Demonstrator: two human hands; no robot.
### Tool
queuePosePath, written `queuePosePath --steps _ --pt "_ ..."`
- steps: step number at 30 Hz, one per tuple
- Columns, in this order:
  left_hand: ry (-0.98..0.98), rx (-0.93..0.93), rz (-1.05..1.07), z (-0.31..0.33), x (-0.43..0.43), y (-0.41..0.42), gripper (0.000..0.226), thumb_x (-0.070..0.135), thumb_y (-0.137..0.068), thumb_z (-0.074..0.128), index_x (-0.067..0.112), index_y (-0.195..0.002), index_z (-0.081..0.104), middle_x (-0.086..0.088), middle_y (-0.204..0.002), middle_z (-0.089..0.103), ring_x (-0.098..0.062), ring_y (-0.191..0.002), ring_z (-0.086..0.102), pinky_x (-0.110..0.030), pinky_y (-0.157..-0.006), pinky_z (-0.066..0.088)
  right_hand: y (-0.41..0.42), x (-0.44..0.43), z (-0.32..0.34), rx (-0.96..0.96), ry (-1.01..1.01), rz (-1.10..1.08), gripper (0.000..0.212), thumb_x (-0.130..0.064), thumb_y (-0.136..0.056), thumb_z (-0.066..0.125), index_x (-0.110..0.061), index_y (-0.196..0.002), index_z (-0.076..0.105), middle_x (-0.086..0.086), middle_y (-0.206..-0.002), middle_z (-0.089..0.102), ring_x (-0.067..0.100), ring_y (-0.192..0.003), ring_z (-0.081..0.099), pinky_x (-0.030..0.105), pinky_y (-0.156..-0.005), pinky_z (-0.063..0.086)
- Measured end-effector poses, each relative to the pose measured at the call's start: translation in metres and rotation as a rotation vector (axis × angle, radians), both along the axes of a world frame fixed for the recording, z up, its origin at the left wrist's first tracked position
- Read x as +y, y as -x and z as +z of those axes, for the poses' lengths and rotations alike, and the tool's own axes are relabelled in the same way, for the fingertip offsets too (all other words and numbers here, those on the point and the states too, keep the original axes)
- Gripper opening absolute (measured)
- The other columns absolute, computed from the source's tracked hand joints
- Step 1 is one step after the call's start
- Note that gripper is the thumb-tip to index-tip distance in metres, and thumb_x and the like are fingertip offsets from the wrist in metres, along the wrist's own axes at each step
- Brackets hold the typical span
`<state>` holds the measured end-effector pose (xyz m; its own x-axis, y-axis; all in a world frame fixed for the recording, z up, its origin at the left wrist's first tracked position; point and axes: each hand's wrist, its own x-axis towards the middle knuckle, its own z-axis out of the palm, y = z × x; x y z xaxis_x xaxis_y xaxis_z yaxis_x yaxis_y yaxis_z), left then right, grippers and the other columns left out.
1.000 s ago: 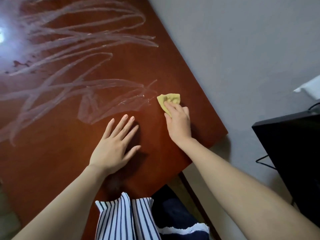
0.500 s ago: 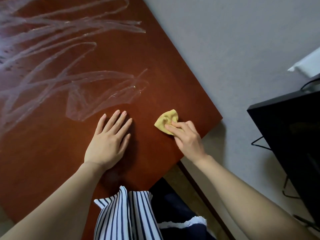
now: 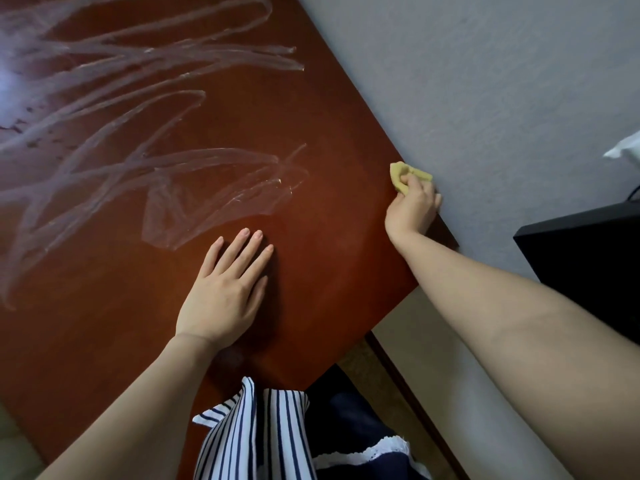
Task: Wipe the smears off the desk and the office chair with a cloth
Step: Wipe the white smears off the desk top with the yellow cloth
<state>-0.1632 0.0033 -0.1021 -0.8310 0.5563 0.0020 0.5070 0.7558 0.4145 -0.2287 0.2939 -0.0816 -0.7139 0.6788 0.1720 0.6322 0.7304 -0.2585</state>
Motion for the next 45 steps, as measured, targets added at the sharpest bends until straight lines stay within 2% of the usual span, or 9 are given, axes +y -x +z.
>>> queuePosePath --steps 5,13,20,24,28,34,40,42,45 --pt "0.008 0.016 -0.001 -0.002 0.000 0.001 0.052 0.032 -0.096 0.030 0.009 -0.138 0.049 -0.011 -0.146 0.042 -0.029 -0.139 0.032 -0.045 -0.114 0.016 0.014 -0.037 -0.002 -0.030 0.011 0.227 0.030 -0.012 -0.092 0.052 -0.022 -0.118 0.063 0.002 -0.123 0.055 0.026 -0.105 0.042 0.034 -0.083 0.038" --pt "-0.014 -0.005 -0.007 -0.001 -0.001 0.002 0.052 0.030 -0.095 0.030 0.008 -0.137 0.050 -0.011 -0.146 0.042 -0.029 -0.139 0.032 -0.044 -0.116 0.016 -0.061 -0.091 0.000 0.055 0.115 0.706 0.026 -0.013 -0.083 0.070 -0.013 -0.109 0.071 0.008 -0.095 0.063 0.031 -0.083 0.050 0.044 -0.071 0.050" --pt "-0.034 -0.011 0.002 -0.002 -0.002 0.001 0.052 0.030 -0.096 0.027 0.009 -0.140 0.046 -0.011 -0.148 0.039 -0.026 -0.141 0.027 -0.041 -0.118 0.015 -0.124 -0.062 -0.006 0.107 0.036 0.961 0.028 -0.007 -0.072 0.078 -0.010 -0.100 0.074 0.008 -0.086 0.066 0.028 -0.071 0.056 0.039 -0.062 0.053" --pt "-0.021 -0.014 0.003 -0.003 -0.001 -0.001 0.053 0.030 -0.096 0.026 0.009 -0.141 0.043 -0.011 -0.149 0.037 -0.027 -0.142 0.025 -0.042 -0.118 0.016 -0.138 -0.024 -0.005 0.105 -0.026 0.865 0.035 0.004 -0.067 0.079 -0.008 -0.100 0.074 0.010 -0.087 0.066 0.031 -0.072 0.058 0.039 -0.061 0.055" --pt "0.002 -0.003 0.007 -0.004 -0.001 -0.002 0.054 0.031 -0.096 0.026 0.009 -0.142 0.042 -0.011 -0.149 0.037 -0.026 -0.142 0.025 -0.039 -0.118 0.014 -0.131 0.014 0.003 0.033 -0.060 0.643 0.036 0.008 -0.067 0.078 -0.006 -0.100 0.073 0.013 -0.089 0.065 0.034 -0.077 0.057 0.037 -0.062 0.053" --pt "-0.001 0.002 0.007 -0.005 -0.001 -0.001 0.053 0.031 -0.096 0.027 0.009 -0.142 0.043 -0.011 -0.148 0.037 -0.024 -0.141 0.024 -0.039 -0.117 0.015 -0.103 0.052 0.004 -0.023 0.003 0.230 0.032 -0.003 -0.086 0.062 -0.011 -0.117 0.065 0.014 -0.110 0.058 0.035 -0.102 0.050 0.043 -0.079 0.044" --pt "-0.014 0.003 0.013 -0.004 0.000 -0.001 0.052 0.030 -0.096 0.027 0.009 -0.140 0.045 -0.011 -0.147 0.039 -0.025 -0.141 0.026 -0.040 -0.116 0.017 -0.074 0.043 -0.005 0.051 0.103 -0.106 0.037 -0.003 -0.092 0.054 -0.012 -0.128 0.058 0.014 -0.126 0.052 0.033 -0.117 0.042 0.034 -0.094 0.034" --pt "-0.018 0.004 0.018 -0.003 0.000 -0.001 0.052 0.029 -0.095 0.028 0.009 -0.140 0.046 -0.012 -0.147 0.040 -0.025 -0.140 0.027 -0.040 -0.116 0.017 -0.076 0.024 -0.006 0.085 0.098 -0.105 0.034 -0.009 -0.091 0.058 -0.013 -0.125 0.060 0.013 -0.124 0.054 0.033 -0.112 0.043 0.033 -0.092 0.032" --pt "-0.018 -0.002 0.026 -0.003 0.001 -0.001 0.052 0.029 -0.095 0.028 0.009 -0.139 0.047 -0.011 -0.147 0.041 -0.025 -0.140 0.028 -0.041 -0.116 0.019 -0.091 -0.009 -0.006 0.092 0.079 0.047 0.031 -0.019 -0.087 0.066 -0.014 -0.117 0.065 0.010 -0.113 0.059 0.029 -0.099 0.046 0.037 -0.085 0.039"
